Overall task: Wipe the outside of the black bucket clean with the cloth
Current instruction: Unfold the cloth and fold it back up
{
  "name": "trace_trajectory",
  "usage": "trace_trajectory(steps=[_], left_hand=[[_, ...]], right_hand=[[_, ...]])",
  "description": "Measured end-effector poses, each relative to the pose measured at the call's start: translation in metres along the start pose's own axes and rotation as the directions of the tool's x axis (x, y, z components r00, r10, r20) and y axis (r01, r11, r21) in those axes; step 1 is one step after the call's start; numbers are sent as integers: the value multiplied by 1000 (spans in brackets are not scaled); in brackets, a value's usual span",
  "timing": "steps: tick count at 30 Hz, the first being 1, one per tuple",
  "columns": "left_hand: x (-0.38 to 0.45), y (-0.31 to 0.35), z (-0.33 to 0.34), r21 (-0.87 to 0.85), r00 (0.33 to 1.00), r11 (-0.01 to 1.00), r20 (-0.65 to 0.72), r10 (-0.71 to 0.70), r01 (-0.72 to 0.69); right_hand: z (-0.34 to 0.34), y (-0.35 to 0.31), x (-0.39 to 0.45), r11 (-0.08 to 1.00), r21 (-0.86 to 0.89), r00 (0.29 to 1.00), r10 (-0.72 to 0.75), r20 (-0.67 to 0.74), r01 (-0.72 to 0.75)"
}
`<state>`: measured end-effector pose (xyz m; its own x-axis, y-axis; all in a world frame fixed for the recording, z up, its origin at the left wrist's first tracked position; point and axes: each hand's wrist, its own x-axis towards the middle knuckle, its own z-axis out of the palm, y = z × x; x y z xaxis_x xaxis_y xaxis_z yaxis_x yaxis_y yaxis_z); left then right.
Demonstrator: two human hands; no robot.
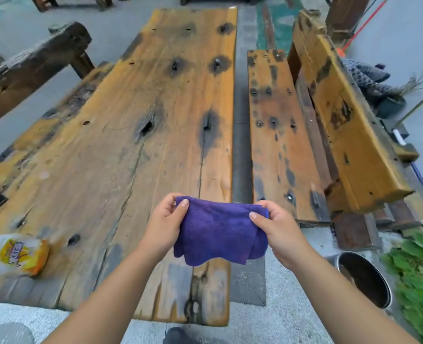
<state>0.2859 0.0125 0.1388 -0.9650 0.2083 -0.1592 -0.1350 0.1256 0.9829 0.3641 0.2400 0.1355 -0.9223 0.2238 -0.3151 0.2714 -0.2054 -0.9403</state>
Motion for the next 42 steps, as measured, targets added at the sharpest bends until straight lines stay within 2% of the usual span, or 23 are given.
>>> trace_trajectory(steps=[7,13,24,27,34,36,37,39,42], left_hand=[[73,-5,-73,42,989,999,144,-37,31],[129,-20,-119,100,973,994,219,-66,45],[235,-95,-109,205,917,944,255,-307,259],[272,-116,-100,231,913,935,250,-323,268],[359,-141,-85,419,935,903,272,-229,99],[368,-139,-90,499,936,866,315,-156,-23],[369,-137,-94,552,929,824,358,-92,-131],[363,-133,-104,618,869,693,495,23,-371],[342,-127,-119,624,764,546,644,48,-560]], right_hand=[[68,7,56,989,-148,991,-31,-128,12],[104,11,99,985,-172,992,-7,-126,-15],[100,63,221,863,-473,978,104,-178,-178],[92,75,260,822,-530,973,117,-198,-207],[77,85,334,693,-700,982,63,-180,-173],[77,82,343,658,-735,983,48,-175,-163],[78,81,345,619,-771,986,38,-163,-151],[78,77,337,507,-860,996,-25,-82,-58],[82,77,307,318,-934,987,-68,145,160]])
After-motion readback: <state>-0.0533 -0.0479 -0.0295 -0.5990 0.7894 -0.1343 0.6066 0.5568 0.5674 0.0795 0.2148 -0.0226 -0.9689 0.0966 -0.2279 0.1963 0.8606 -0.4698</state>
